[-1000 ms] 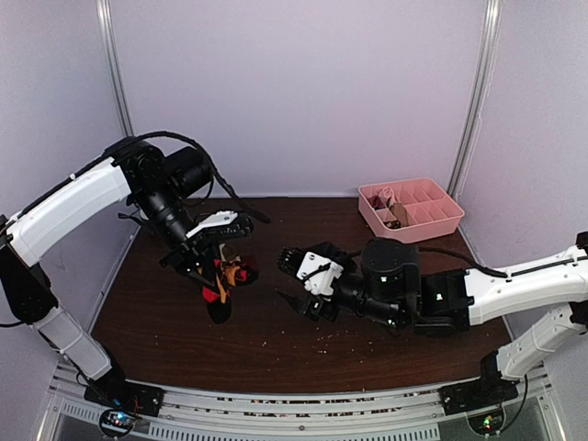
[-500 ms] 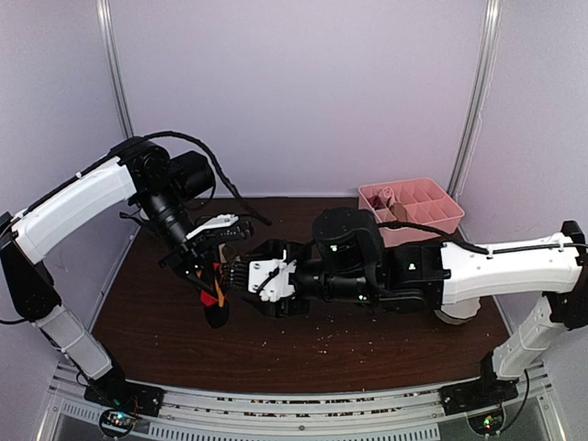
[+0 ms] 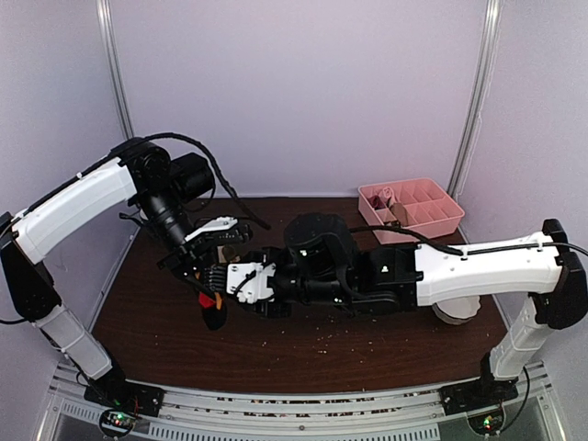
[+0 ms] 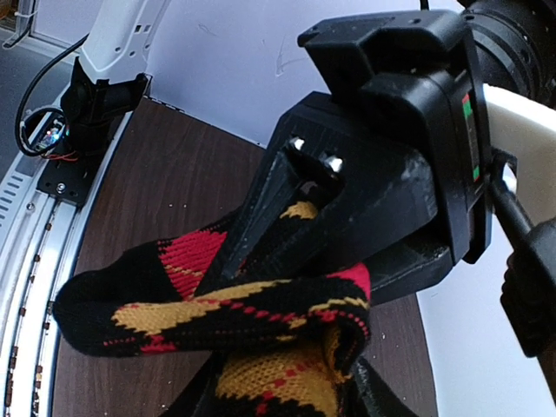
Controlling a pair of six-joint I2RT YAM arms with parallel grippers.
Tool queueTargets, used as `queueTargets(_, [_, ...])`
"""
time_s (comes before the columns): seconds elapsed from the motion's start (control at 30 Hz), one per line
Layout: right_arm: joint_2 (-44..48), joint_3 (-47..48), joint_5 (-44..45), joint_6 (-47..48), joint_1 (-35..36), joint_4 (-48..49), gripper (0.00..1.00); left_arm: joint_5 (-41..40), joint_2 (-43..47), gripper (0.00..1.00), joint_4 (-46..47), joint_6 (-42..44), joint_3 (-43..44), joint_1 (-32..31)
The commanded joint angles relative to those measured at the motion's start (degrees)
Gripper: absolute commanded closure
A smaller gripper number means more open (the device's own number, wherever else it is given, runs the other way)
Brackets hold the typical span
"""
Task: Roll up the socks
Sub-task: Roll the sock at the center of the board.
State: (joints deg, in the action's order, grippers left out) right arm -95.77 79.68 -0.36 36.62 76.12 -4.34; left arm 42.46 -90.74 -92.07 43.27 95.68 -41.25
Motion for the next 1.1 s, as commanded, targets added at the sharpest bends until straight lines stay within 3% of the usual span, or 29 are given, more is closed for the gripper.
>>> queueTargets(0.0, [-0.74, 2.28, 0.53, -2.65, 0.58, 3.22, 0.73, -1.70, -0.30, 1.00, -0.73, 1.49, -1.27, -0.49])
queueTargets(0.13, [-0.92, 2.74, 1.15, -3.96, 0.69, 2.71, 1.00, -6.12, 1.23, 1.00, 3.18, -0.72, -2.73, -0.59])
queueTargets(0.23, [-1.52, 2.98, 2.96, -7.32, 0.64, 3.02, 1.00, -9.64, 4.08, 0.92, 8.73, -2.96, -3.78, -0.60])
queueTargets(0.3, [-2.41, 3.11, 6.26, -10.58, 0.65, 3.90, 1.00, -11.16, 6.05, 0.73, 11.95, -3.76, -3.41, -0.78])
queueTargets(0.37, [-3.24, 3.05, 8.99, -14.43, 0.58, 5.80, 1.00, -12.36, 7.29, 0.66, 13.01, -3.43, -2.44, -1.44])
queueTargets(0.67, [-3.80, 0.77, 8.66, -31.54, -0.36, 18.66, 1.00, -20.64, 15.42, 0.62, 22.02, 0.19, -8.58, -7.21])
queueTargets(1.07, [-2.54, -5.85, -6.19, -52.70, -4.87, 33.63, 1.00, -29.65, 25.50, 0.61, 31.55, 5.04, -15.50, -10.36])
